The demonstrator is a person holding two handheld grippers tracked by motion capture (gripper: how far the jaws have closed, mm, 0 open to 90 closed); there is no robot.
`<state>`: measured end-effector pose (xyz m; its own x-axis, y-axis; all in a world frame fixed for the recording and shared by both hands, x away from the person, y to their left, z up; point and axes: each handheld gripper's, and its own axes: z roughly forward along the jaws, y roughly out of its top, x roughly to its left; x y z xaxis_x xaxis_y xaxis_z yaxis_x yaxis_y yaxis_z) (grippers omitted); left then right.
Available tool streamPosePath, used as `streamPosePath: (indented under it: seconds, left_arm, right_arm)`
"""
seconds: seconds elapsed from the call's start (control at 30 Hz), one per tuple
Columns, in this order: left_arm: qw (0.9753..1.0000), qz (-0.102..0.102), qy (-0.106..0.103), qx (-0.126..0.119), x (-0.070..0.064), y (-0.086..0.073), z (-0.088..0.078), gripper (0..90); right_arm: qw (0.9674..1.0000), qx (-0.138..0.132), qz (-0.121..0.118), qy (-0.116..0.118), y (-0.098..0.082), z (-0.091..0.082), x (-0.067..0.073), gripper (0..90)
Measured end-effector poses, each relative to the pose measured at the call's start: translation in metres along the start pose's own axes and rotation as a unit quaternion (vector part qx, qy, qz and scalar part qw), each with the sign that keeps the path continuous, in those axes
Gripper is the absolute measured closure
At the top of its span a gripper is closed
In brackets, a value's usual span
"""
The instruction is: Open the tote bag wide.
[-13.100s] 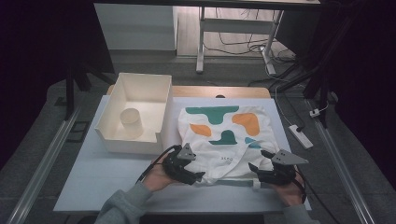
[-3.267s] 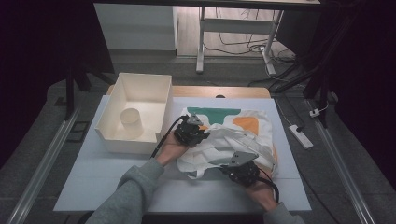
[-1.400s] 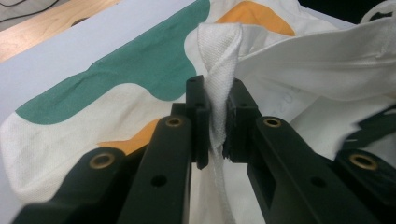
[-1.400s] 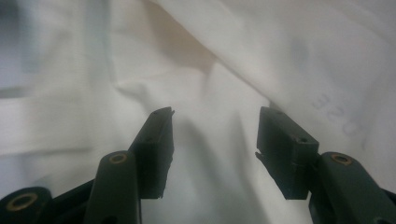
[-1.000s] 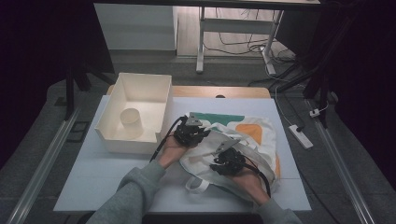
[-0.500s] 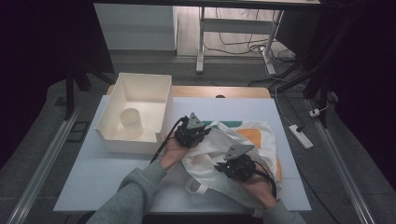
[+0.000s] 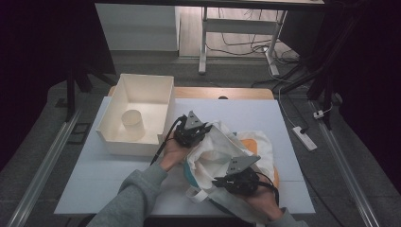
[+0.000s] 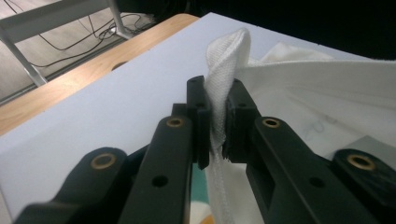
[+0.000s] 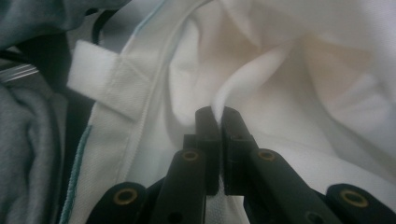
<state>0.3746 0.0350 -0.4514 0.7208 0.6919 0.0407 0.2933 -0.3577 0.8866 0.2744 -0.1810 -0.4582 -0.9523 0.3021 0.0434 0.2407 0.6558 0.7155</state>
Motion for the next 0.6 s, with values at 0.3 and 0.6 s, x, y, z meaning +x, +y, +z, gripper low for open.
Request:
streamPosePath:
  seconds: [0.3, 0.6]
  left_arm:
    - [0.9999, -0.004, -0.003, 0.013, 0.003, -0.002, 0.004, 82.1]
    - [0.9997, -0.01, -0.008, 0.02, 0.005, -0.005, 0.008, 81.7]
  right_arm:
    - [0.9984, 0.034, 0.012, 0.044, -0.01, 0.019, -0.003, 87.4]
    - [0.9982, -0.056, 0.017, -0.012, 0.0, -0.01, -0.009, 58.2]
